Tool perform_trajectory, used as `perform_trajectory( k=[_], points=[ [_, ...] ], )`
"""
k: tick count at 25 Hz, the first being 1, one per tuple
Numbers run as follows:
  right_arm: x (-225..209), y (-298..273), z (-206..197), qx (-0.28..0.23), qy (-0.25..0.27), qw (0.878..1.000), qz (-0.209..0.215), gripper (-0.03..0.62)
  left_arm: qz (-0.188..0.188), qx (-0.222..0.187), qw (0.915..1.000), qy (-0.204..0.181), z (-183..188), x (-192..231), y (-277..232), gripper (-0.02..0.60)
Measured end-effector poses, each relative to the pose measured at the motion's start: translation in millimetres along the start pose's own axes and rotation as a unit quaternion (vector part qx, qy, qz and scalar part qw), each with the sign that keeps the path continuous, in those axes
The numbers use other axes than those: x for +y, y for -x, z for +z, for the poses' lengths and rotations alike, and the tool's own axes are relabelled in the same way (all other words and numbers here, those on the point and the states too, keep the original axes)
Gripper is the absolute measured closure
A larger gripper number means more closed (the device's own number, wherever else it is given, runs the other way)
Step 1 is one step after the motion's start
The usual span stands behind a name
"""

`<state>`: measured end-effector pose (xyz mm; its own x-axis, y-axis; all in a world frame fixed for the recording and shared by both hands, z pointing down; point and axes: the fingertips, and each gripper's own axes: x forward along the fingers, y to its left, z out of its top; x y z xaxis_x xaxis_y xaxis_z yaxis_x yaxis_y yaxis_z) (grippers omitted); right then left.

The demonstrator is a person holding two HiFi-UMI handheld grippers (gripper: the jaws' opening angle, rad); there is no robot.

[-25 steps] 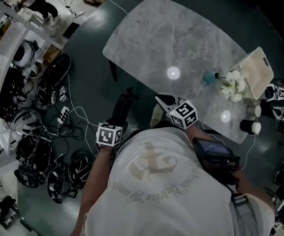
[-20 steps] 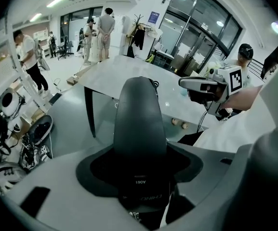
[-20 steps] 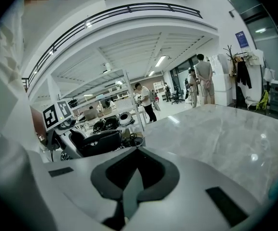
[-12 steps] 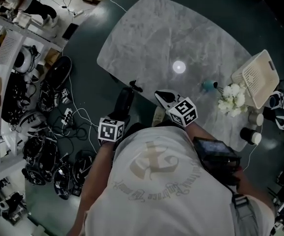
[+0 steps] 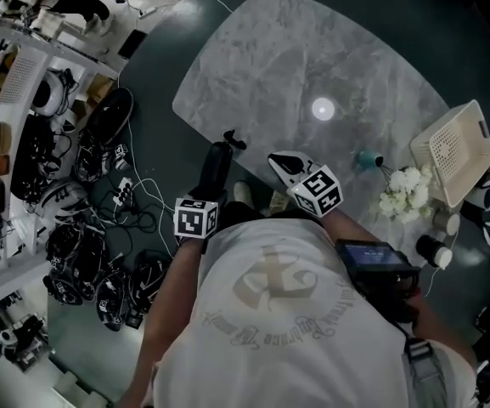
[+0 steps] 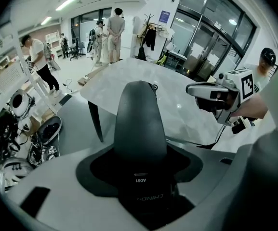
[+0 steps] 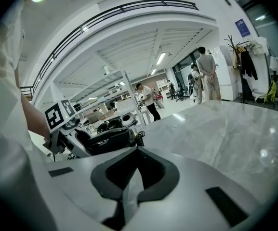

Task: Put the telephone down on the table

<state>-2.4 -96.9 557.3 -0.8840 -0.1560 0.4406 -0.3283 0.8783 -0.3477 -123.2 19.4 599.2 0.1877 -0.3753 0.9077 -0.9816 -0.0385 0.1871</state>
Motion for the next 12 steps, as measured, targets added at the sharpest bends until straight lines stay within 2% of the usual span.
perform_trajectory(
  k=[6, 12],
  points=[
    [-14, -1, 4, 0.004, -0.012, 1.000, -0.028, 0.579, -0.007, 0.002, 0.9999, -0.010, 20, 10, -9, 0.299],
    [-44, 4, 13, -0.011, -0.022, 0.997, -0.072, 0.579, -0.020, 0.008, 0.9989, -0.041, 45, 9, -29, 0.298]
  ],
)
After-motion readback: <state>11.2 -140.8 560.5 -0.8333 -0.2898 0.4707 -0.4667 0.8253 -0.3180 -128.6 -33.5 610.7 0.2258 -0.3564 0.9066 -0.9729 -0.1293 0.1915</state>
